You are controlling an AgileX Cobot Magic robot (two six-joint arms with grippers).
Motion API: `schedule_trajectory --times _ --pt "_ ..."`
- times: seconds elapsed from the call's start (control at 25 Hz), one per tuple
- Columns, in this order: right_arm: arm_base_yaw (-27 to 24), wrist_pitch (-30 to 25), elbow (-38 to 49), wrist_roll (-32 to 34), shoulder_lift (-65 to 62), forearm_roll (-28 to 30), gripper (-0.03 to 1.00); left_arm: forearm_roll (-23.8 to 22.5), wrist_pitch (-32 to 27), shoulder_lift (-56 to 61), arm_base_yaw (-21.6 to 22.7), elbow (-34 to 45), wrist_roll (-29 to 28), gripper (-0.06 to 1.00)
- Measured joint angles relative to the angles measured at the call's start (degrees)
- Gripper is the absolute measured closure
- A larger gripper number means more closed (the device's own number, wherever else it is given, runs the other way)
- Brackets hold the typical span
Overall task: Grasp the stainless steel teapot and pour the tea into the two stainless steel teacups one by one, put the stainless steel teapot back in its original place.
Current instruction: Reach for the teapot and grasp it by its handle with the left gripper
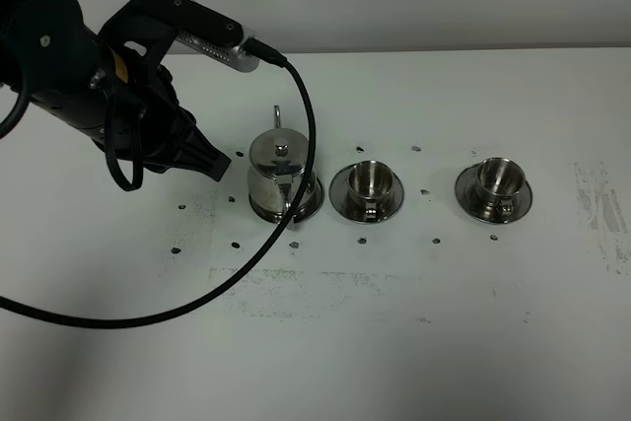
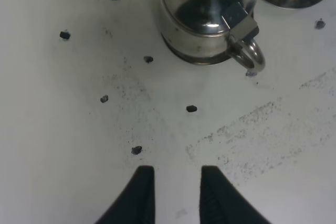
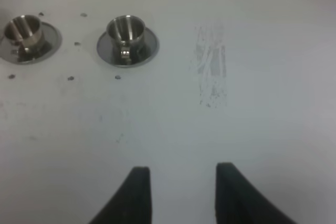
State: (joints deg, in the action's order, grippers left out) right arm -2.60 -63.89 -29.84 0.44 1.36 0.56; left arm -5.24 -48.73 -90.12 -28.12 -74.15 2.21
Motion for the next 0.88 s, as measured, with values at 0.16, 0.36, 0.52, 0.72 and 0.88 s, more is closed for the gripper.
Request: schedule_trajectory --times 0.16,0.36,0.52,0.72,0.88 --pt "0.0 0.0 0.0 0.0 0.0 0.0 0.65 0.0 0.2 0.0 0.0 0.0 0.0 0.72" --pt "0.0 0.0 0.0 0.0 0.0 0.0 0.65 0.8 -0.5 0.0 0.0 -1.2 0.0 0.72" --pt "0.0 0.0 0.0 0.0 0.0 0.0 0.65 2.1 1.1 -0.8 -1.1 -1.3 0.0 0.72" --pt "0.0 0.0 0.0 0.0 0.0 0.0 0.65 4.1 1.1 -4.0 -3.9 -1.3 0.0 0.72" --pt "0.0 0.0 0.0 0.0 0.0 0.0 0.65 2.5 3.2 -7.4 -8.1 -1.3 -0.1 0.72"
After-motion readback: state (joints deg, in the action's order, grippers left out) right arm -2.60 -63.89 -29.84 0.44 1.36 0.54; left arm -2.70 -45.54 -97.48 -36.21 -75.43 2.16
